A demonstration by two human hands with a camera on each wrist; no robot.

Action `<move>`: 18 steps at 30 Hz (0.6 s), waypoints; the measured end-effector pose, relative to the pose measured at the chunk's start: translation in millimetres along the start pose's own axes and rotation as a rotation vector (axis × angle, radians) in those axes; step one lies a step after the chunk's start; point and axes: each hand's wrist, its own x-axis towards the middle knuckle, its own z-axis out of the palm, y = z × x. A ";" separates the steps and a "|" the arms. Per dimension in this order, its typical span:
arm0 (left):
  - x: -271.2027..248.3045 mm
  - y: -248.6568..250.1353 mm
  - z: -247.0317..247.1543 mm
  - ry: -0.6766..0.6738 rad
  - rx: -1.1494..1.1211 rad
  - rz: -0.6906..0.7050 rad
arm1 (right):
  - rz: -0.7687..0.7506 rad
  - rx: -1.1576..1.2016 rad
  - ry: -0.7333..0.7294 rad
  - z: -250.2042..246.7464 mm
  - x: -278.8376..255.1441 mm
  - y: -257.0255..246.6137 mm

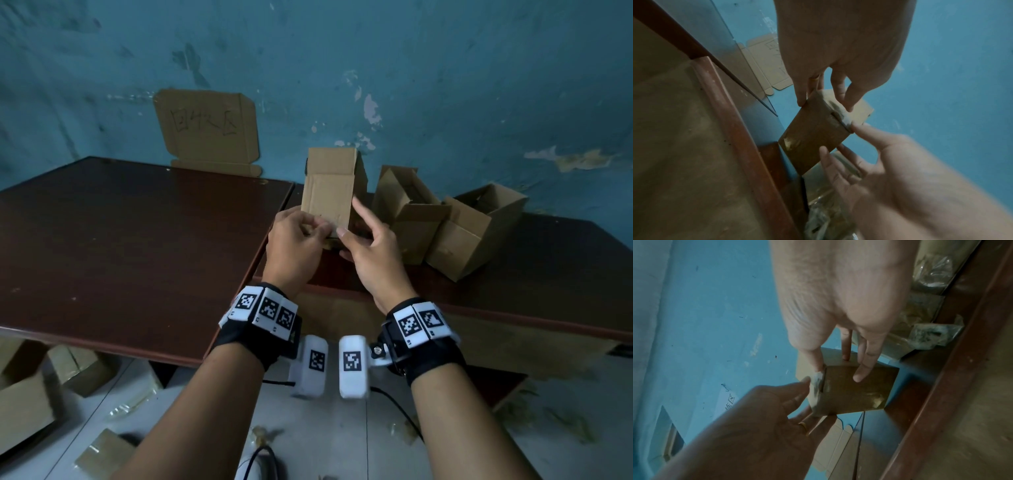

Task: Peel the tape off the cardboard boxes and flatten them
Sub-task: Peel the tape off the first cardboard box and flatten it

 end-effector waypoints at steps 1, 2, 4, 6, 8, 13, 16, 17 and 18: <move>-0.3 2.2 -1.6 -0.026 -0.092 -0.002 | -0.012 -0.030 0.019 -0.7 1.0 0.4; 0.2 2.9 -3.0 -0.064 -0.190 -0.007 | -0.023 -0.064 0.036 -1.8 1.3 -0.5; 0.7 6.2 -6.9 -0.133 -0.328 -0.036 | -0.045 -0.125 0.067 -5.1 1.0 -3.4; 2.1 8.2 -9.9 -0.174 -0.399 -0.077 | -0.089 -0.203 0.108 -8.7 -0.9 -7.5; 3.1 10.0 -12.5 -0.189 -0.440 -0.124 | -0.176 -0.259 0.155 -10.0 -4.8 -13.3; -0.4 16.3 -14.3 -0.173 -0.479 -0.146 | -0.377 -0.368 0.155 -5.7 -9.0 -17.9; 0.0 19.2 -15.3 -0.142 -0.492 -0.124 | -0.391 -0.407 0.125 -5.4 -6.6 -14.3; 0.7 19.2 -15.8 -0.137 -0.502 -0.118 | -0.391 -0.429 0.132 -5.2 -5.6 -13.3; 1.4 18.7 -16.6 -0.137 -0.510 -0.115 | -0.392 -0.442 0.149 -4.9 -4.8 -12.9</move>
